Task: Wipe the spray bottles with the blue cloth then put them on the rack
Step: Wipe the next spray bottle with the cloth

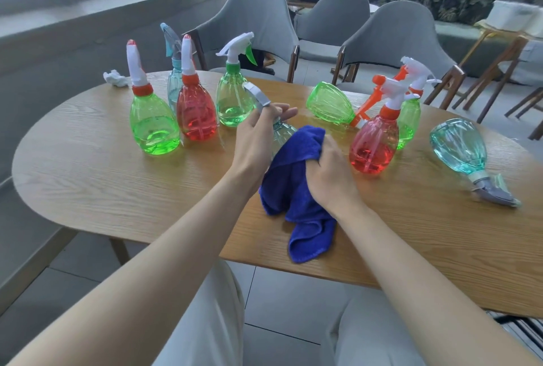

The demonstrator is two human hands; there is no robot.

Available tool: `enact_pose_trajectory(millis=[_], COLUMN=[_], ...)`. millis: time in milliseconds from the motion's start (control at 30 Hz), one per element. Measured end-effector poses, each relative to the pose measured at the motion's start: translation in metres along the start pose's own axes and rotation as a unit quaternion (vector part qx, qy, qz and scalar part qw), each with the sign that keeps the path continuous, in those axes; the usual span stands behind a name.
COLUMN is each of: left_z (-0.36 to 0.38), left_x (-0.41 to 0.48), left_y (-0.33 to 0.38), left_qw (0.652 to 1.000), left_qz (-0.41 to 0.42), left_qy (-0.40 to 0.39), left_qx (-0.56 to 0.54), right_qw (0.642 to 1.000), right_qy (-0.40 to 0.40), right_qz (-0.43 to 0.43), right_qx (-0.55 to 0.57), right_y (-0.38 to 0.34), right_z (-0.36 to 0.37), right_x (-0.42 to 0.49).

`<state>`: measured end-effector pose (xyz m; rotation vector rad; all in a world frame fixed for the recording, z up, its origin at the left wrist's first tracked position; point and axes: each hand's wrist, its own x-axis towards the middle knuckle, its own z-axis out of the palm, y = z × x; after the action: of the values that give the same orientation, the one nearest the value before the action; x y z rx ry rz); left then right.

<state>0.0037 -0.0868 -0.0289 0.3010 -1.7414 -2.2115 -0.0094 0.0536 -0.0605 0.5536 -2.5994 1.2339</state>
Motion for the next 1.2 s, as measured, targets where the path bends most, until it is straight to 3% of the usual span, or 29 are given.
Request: enact_pose_trajectory(millis=[233, 367, 600, 867, 1067, 1200], left_z=[0.004, 0.001, -0.006, 0.005, 0.009, 0.005], left_x=[-0.002, -0.001, -0.002, -0.014, -0.015, -0.011], left_y=[0.003, 0.001, 0.009, 0.004, 0.004, 0.001], left_qw=[0.993, 0.987, 0.995, 0.993, 0.996, 0.988], left_qz=[0.029, 0.025, 0.018, 0.061, 0.051, 0.077], left_qy=[-0.035, 0.004, 0.027, -0.023, -0.035, -0.043], left_qx=[0.113, 0.156, 0.093, 0.096, 0.07, 0.124], right_qw=[0.999, 0.997, 0.995, 0.986, 0.993, 0.997], right_qy=[0.01, 0.024, 0.056, 0.14, 0.066, 0.012], right_qz=[0.03, 0.02, 0.006, -0.085, -0.091, 0.036], right_qx=[-0.04, -0.065, -0.081, 0.038, 0.019, 0.06], right_y=[0.007, 0.011, 0.005, -0.022, -0.035, -0.021], right_z=[-0.011, -0.01, -0.011, -0.012, 0.005, -0.003], right_x=[-0.009, -0.01, -0.011, -0.012, -0.023, -0.014])
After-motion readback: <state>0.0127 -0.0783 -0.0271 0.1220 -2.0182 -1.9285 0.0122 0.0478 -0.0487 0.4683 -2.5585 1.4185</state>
